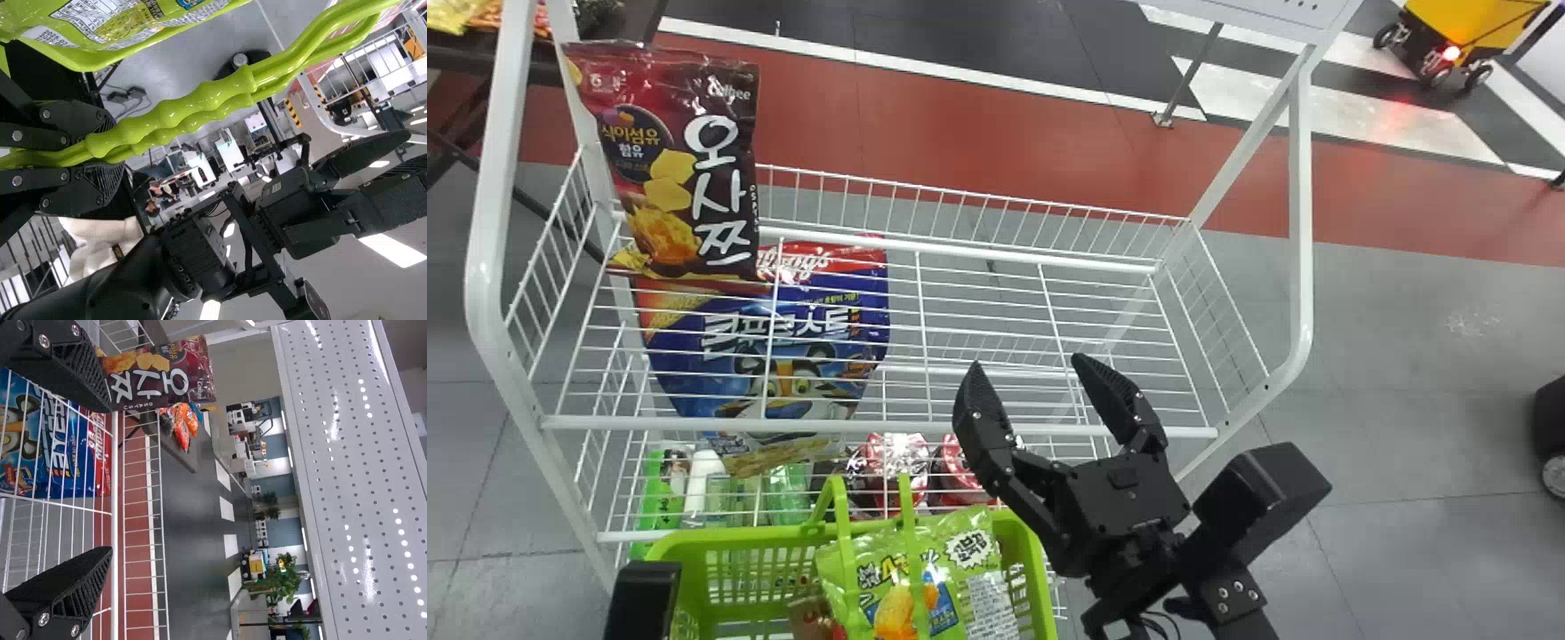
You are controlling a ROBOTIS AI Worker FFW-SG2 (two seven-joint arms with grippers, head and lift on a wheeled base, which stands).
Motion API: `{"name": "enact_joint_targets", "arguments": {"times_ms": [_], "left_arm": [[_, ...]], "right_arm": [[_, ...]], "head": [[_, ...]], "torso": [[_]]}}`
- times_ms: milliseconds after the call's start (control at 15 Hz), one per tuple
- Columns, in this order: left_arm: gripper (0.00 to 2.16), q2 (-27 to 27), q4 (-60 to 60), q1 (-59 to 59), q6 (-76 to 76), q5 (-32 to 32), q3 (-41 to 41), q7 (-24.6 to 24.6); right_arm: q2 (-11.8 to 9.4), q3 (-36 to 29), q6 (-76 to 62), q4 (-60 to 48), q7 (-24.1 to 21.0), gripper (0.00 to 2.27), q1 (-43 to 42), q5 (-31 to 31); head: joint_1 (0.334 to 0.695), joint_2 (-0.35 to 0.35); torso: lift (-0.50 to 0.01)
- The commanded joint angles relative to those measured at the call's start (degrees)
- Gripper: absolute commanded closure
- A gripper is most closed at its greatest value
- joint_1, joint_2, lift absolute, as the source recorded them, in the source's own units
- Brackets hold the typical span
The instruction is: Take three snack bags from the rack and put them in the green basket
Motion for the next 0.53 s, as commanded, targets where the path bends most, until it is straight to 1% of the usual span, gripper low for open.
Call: {"name": "enact_joint_targets", "arguments": {"times_ms": [0,467], "left_arm": [[1.87,0.0,-0.04,0.0,0.16,0.01,-0.06,-0.01],[1.87,0.0,-0.04,0.35,0.34,0.1,0.38,-0.36]], "right_arm": [[0.03,0.0,-0.22,0.01,0.02,0.07,0.0,0.0],[0.03,-0.09,-1.27,0.36,0.02,0.07,0.09,-0.27]], "head": [[0.695,-0.35],[0.695,-0.35]], "torso": [[-0.007],[-0.007]]}}
